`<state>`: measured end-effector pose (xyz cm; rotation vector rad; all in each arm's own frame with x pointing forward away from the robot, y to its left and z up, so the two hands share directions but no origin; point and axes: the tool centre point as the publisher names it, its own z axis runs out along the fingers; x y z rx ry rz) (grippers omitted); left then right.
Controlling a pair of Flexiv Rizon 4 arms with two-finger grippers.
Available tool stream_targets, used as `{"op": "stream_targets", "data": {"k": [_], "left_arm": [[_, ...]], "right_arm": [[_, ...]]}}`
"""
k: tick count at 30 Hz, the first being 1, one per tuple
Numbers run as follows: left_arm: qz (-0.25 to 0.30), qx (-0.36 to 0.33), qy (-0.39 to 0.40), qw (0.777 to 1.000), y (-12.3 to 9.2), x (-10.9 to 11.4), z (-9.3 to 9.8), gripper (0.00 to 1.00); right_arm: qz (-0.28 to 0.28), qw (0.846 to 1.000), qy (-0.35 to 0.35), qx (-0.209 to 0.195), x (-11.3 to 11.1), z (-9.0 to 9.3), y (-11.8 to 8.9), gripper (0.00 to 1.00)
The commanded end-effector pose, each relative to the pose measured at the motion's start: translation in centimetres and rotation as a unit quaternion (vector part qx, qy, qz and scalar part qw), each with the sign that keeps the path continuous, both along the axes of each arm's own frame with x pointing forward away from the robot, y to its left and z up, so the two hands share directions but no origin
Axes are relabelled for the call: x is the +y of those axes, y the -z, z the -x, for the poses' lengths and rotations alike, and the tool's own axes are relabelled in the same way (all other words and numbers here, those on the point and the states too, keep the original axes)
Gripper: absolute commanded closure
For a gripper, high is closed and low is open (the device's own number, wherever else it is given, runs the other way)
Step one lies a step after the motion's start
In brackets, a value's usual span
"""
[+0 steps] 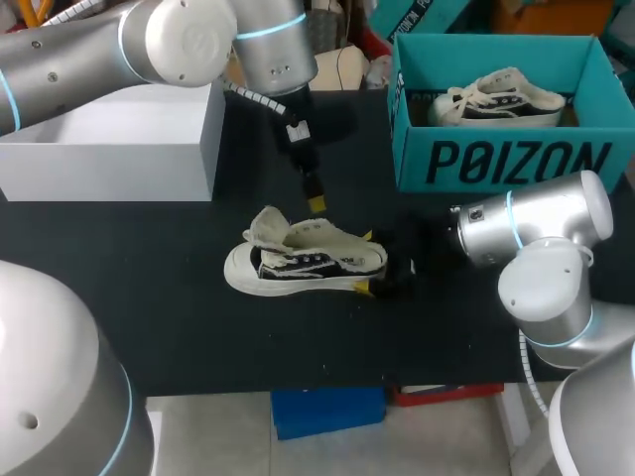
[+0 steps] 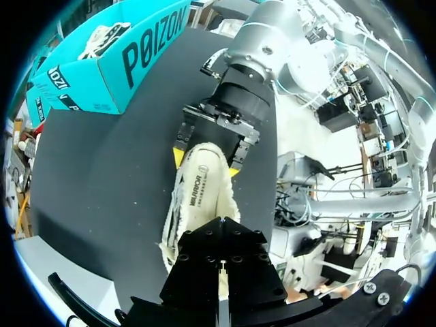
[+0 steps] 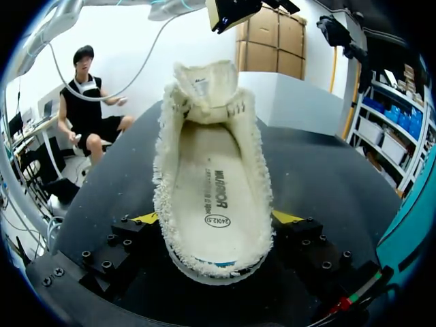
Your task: Take the shoe out of the shoebox, open the shoe tongue, remove and reinsert the insole, then place the shoe into the shoebox
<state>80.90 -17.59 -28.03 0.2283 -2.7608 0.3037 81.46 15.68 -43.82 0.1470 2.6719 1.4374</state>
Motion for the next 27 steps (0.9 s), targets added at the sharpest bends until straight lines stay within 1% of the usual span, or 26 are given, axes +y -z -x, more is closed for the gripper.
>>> {"op": "stream_targets", "data": {"k": [1,3,4,6,10,14,15,17,18,19,27], "left_arm": [[-0.003,0.0,0.001,1.0,-0.1,-0.1,-0.1,1.0],[-0.003,0.0,0.001,1.0,-0.1,-0.1,-0.1,1.0],[-0.01,-0.01,0.017,1.0,0.2,-0.1,-0.1,1.0],[0.012,-0.017,0.056,0.998,0.3,-0.1,-0.3,1.0],[0.012,-0.036,0.123,0.992,0.5,0.0,-0.7,1.0],[0.012,-0.018,0.175,0.984,1.2,0.1,-1.2,1.0],[0.023,-0.005,0.19,0.982,1.3,0.1,-1.2,1.0],[0.007,-0.011,0.195,0.981,1.5,0.2,-1.3,1.0],[0.005,0.0,0.199,0.98,1.6,0.2,-1.4,1.0],[0.0,-0.003,0.19,0.982,1.5,0.2,-1.5,1.0],[0.0,-0.003,0.19,0.982,1.5,0.2,-1.5,1.0]], "right_arm": [[0.001,1.0,0.001,0.0,0.0,0.0,0.2,1.0],[0.001,1.0,0.001,0.0,0.0,0.0,0.2,1.0],[0.001,1.0,0.001,0.0,0.0,0.0,0.2,1.0],[0.001,1.0,0.001,0.0,0.0,0.0,0.2,1.0],[0.001,1.0,0.001,0.0,0.0,0.0,0.2,1.0],[0.001,1.0,0.001,0.0,0.0,0.0,0.2,1.0],[0.001,1.0,0.001,0.0,0.0,0.0,0.2,1.0],[0.001,1.0,0.001,0.0,0.0,0.0,0.2,1.0],[0.001,1.0,0.001,0.0,0.0,0.0,0.2,1.0],[0.001,1.0,0.001,0.0,0.0,0.0,0.2,1.0],[0.001,1.0,0.001,0.0,0.0,0.0,0.2,1.0]]}}
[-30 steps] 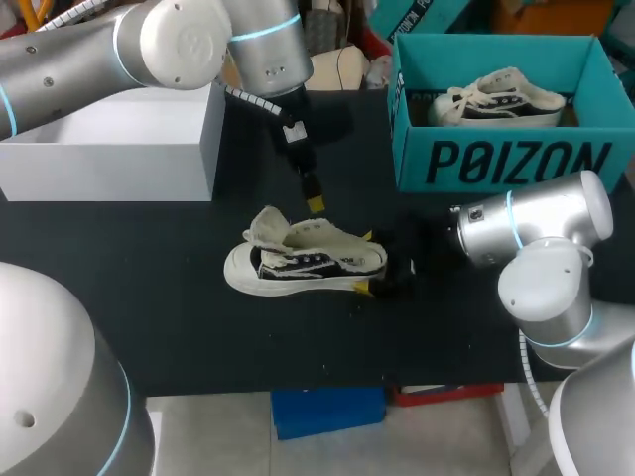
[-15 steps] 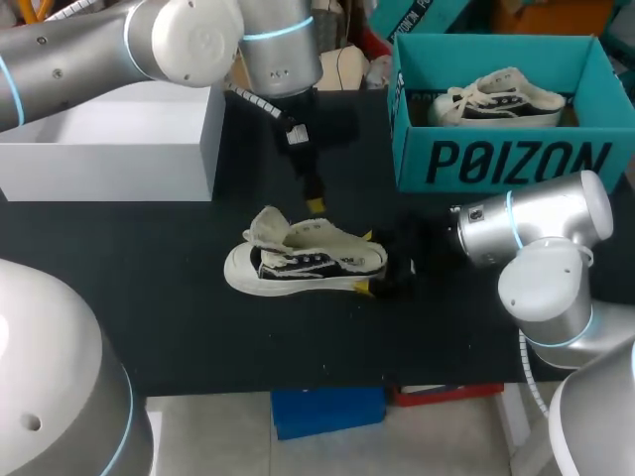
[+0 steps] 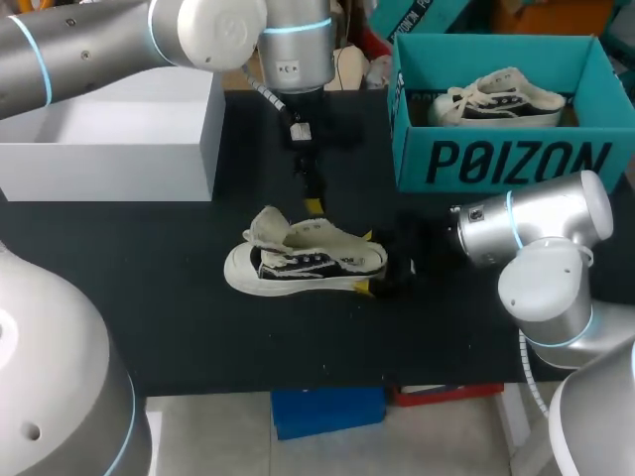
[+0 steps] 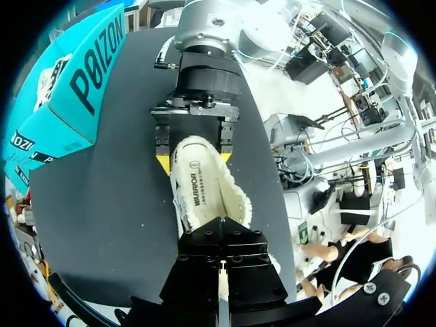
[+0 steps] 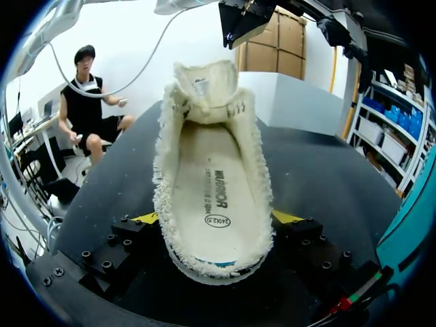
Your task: Take the shoe out of the shoebox, open the shoe tongue, remove and reinsert the insole, then place the shoe into the shoebox
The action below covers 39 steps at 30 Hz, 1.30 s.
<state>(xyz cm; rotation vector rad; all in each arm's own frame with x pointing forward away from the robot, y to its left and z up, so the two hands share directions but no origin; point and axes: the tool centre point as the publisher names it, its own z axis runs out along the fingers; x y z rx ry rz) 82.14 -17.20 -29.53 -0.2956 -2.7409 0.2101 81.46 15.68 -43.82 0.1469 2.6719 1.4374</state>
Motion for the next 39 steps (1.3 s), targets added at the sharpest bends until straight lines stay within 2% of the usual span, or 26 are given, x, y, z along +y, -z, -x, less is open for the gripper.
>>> {"op": "stream_targets", "data": {"k": [1,10,26,39], "left_arm": [[-0.003,0.003,0.002,1.0,0.0,-0.2,-0.3,1.0],[0.018,-0.002,0.001,1.0,0.5,-0.1,-0.9,1.0],[0.015,0.025,0.016,0.999,5.8,-1.0,0.8,1.0],[0.013,0.021,0.009,1.0,5.9,-0.8,1.0,1.0]], "right_arm": [[0.001,1.0,0.001,0.0,0.0,0.0,0.2,1.0],[0.001,1.0,0.001,0.0,0.0,0.0,0.2,1.0],[0.001,1.0,0.001,0.0,0.0,0.0,0.2,1.0],[0.001,1.0,0.001,0.0,0.0,0.0,0.2,1.0]]}}
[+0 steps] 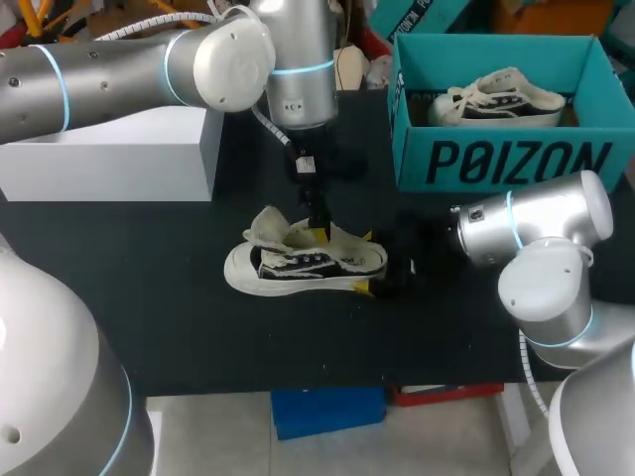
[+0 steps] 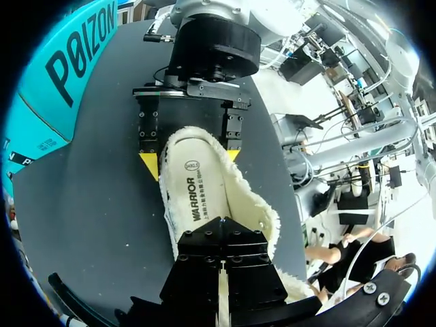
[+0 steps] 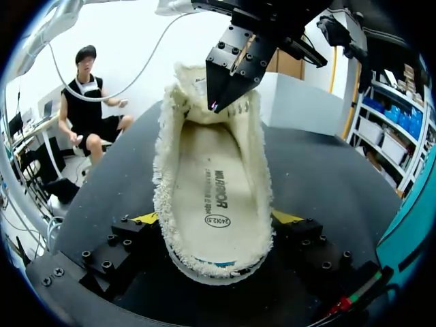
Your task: Take the shoe out of the shoebox, open the shoe tongue, remove and reinsert the insole, then place the shoe into the shoebox
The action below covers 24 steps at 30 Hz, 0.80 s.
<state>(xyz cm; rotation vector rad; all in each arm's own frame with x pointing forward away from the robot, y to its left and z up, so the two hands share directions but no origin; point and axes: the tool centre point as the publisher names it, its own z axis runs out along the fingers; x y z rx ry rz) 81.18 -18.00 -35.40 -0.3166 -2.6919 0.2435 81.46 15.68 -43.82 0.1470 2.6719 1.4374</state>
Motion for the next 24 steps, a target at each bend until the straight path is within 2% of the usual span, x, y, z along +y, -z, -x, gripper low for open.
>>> {"op": "stream_targets", "data": {"k": [1,9,24], "left_arm": [[0.001,-0.001,0.0,1.0,0.1,0.0,0.0,1.0],[-0.001,-0.01,0.006,1.0,0.0,0.0,-0.1,1.0],[-0.02,0.018,-0.007,1.0,3.5,1.0,1.9,1.0]], "right_arm": [[0.001,1.0,0.001,0.0,0.0,0.0,0.2,1.0],[0.001,1.0,0.001,0.0,0.0,0.0,0.2,1.0],[0.001,1.0,0.001,0.0,0.0,0.0,0.2,1.0]]}}
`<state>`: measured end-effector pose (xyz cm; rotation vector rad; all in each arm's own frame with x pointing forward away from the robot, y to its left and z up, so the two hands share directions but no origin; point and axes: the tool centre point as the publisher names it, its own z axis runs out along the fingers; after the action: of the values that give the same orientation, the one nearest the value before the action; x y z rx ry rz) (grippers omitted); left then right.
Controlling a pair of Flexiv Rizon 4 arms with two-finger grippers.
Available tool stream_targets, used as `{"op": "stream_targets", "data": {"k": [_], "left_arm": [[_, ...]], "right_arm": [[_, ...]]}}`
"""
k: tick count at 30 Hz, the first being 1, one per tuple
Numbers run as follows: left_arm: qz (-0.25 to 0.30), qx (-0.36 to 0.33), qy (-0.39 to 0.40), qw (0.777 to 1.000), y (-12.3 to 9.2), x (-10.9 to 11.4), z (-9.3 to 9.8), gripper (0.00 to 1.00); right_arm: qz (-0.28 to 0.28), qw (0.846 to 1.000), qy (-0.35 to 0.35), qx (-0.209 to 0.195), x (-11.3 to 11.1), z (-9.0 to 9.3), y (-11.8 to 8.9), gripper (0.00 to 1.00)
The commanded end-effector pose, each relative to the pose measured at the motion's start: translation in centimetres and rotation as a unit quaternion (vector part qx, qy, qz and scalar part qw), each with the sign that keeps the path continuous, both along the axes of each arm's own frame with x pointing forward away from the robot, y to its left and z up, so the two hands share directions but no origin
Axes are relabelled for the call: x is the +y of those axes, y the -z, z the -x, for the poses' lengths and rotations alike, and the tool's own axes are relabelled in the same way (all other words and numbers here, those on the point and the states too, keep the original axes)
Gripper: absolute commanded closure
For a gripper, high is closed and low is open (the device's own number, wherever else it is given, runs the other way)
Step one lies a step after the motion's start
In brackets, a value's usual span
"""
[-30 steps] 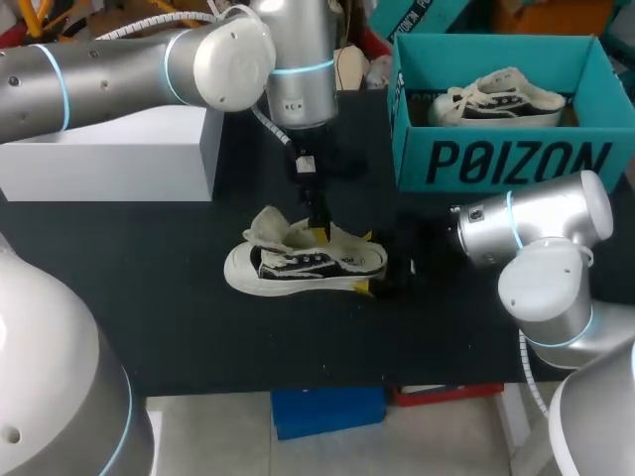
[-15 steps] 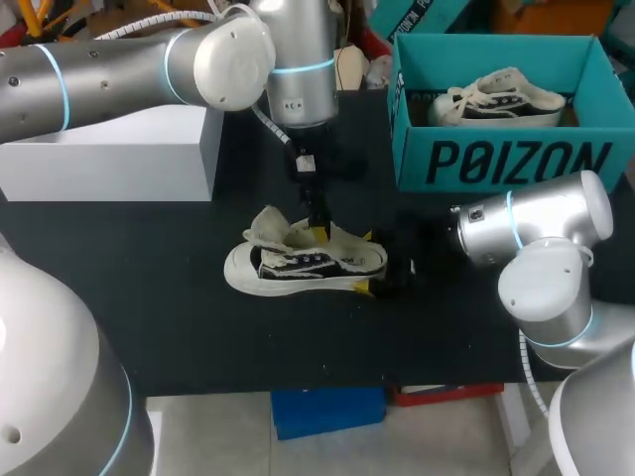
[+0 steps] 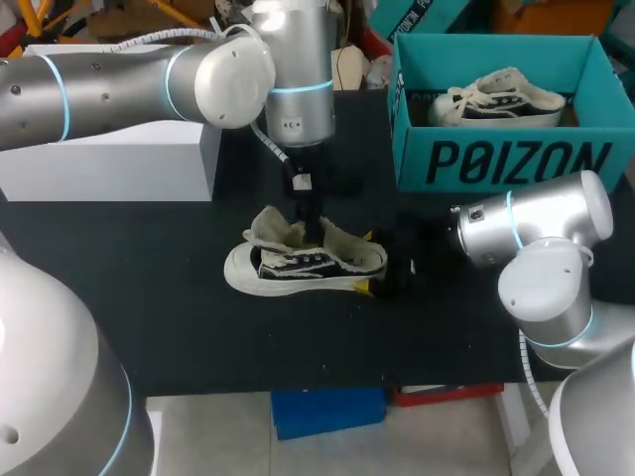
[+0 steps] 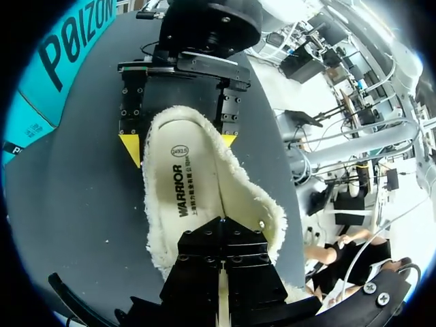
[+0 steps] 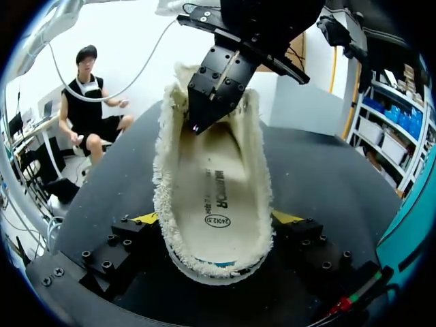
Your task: Take the shoe out of the shoebox, open the shoe tongue, remove and reinsert the insole, then place the shoe into the shoebox
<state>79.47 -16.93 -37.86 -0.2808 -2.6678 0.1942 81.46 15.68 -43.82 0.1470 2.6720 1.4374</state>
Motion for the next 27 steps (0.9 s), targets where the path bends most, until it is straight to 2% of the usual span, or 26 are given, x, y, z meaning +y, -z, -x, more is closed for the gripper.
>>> {"op": "stream_targets", "data": {"k": [1,19,27], "left_arm": [[0.001,0.006,-0.001,1.0,1.1,0.0,0.2,1.0],[-0.003,0.013,-0.01,1.0,4.3,-0.8,2.2,1.0],[0.003,0.012,-0.024,1.0,4.9,-1.1,2.5,1.0]], "right_arm": [[0.001,1.0,0.001,0.0,0.0,0.0,0.2,1.0],[0.001,1.0,0.001,0.0,0.0,0.0,0.2,1.0],[0.001,1.0,0.001,0.0,0.0,0.0,0.2,1.0]]}}
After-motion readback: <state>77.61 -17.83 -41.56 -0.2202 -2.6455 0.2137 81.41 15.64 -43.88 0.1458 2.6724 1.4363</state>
